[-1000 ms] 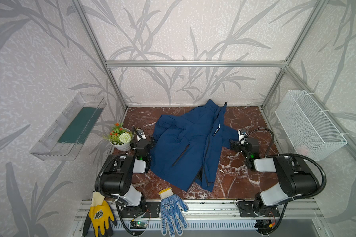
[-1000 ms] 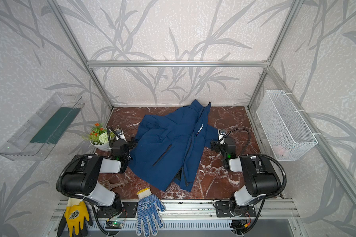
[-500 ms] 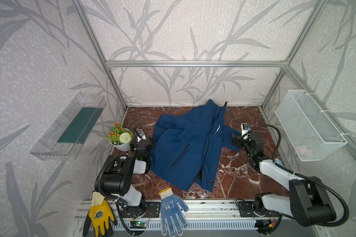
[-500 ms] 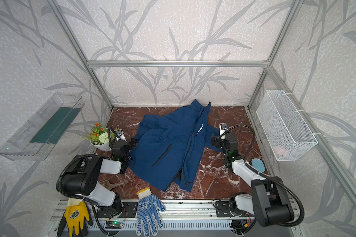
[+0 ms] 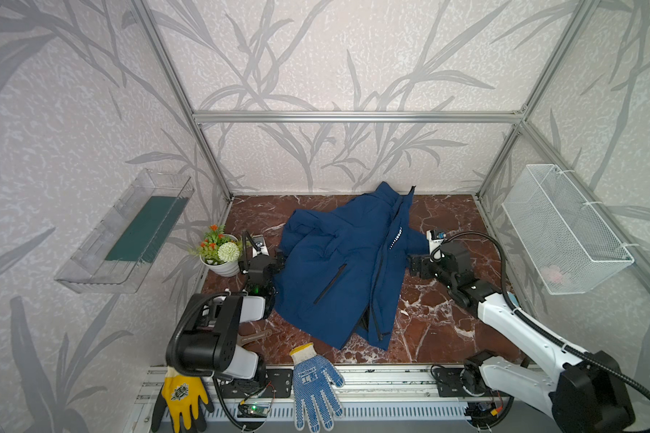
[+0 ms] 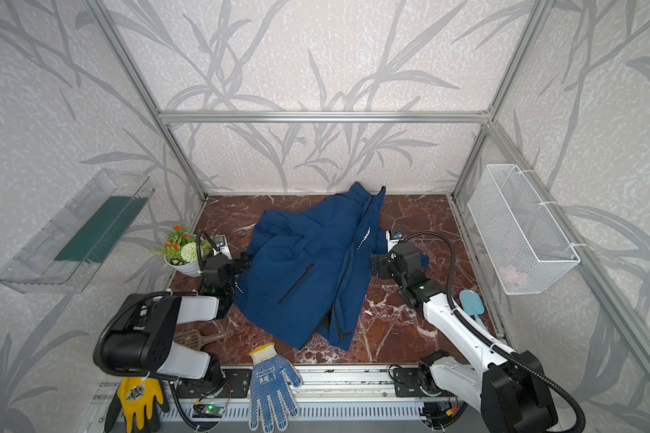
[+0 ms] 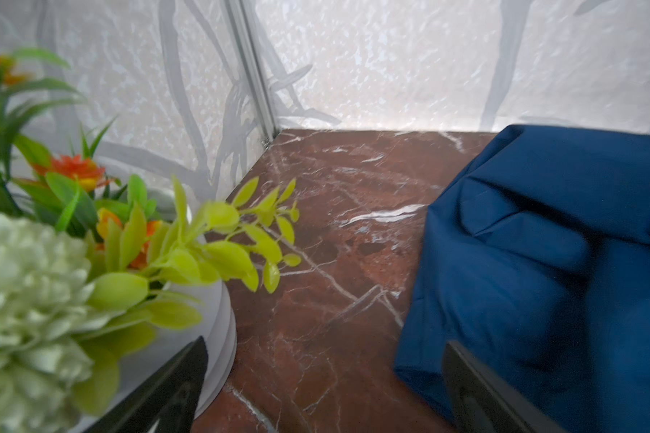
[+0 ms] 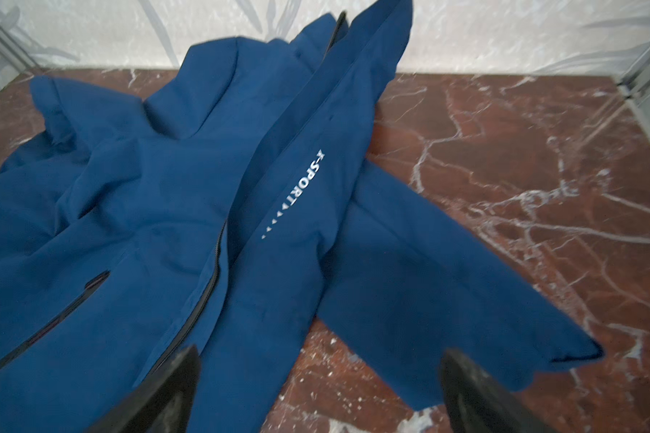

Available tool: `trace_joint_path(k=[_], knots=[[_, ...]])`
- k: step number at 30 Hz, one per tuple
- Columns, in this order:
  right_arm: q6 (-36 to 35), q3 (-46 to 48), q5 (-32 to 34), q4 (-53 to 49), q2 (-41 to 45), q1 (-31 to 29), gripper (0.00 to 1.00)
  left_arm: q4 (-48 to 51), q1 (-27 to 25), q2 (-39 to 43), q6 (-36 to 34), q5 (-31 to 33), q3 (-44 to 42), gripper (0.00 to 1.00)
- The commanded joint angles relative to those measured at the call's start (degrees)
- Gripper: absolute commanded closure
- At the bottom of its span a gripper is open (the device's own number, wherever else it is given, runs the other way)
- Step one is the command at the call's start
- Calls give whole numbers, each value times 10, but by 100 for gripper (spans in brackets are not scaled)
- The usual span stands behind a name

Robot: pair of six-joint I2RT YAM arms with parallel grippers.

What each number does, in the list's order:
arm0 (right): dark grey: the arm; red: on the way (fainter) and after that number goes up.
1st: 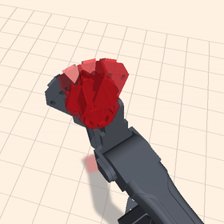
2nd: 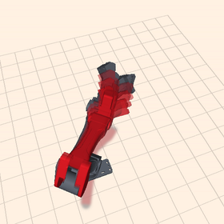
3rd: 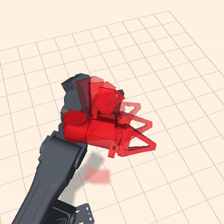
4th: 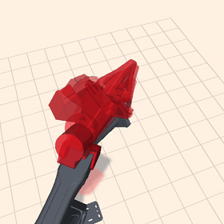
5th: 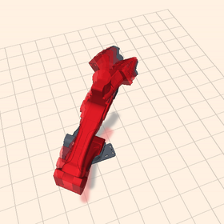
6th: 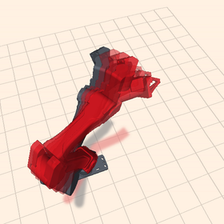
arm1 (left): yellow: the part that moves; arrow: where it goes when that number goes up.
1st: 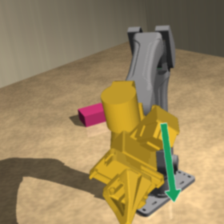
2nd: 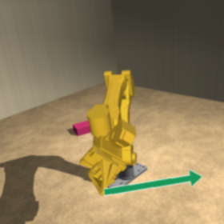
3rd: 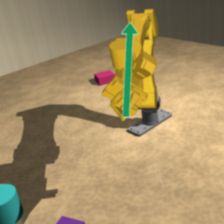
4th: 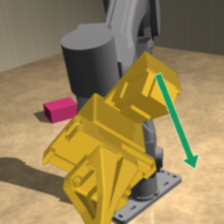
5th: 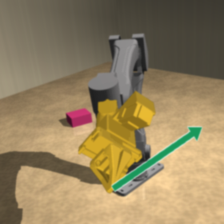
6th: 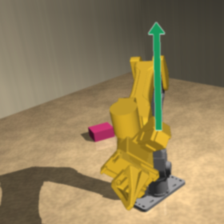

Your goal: Zip up the jacket

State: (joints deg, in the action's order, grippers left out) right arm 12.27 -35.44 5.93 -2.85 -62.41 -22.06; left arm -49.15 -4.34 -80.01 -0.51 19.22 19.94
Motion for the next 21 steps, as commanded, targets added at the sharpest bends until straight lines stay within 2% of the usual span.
trace_joint_path(k=[1, 2, 4, 5, 6, 8, 11, 13, 15, 21], knots=[[73, -30, 7, -80, -2, -15, 1, 116, -5, 86, 15, 14, 40, 1], [113, -42, 25, -114, -7, -20, 1, 227, -5, 121, 46, 35, 79, 1], [207, -50, 44, -177, -17, -23, 1, 460, -3, 143, 153, 96, 187, 1], [228, -46, 17, -187, -18, -23, 1, 559, -4, 139, 163, 81, 239, 1], [246, -44, -6, -192, -17, -26, 1, 614, -3, 134, 152, 40, 274, 1], [292, -41, -24, -214, -2, -53, 1, 738, -7, 129, 176, -42, 327, 1], [359, -32, -35, -239, 29, -106, 1, 825, -7, 149, 247, -117, 347, 1], [411, -21, -65, -249, 38, -130, 1, 849, -12, 174, 278, -171, 343, 1], [455, -4, -83, -242, 47, -166, 1, 869, -24, 201, 310, -196, 331, 1], [587, 44, -50, -153, 63, -314, 1, 896, -71, 278, 396, -262, 276, 1]])
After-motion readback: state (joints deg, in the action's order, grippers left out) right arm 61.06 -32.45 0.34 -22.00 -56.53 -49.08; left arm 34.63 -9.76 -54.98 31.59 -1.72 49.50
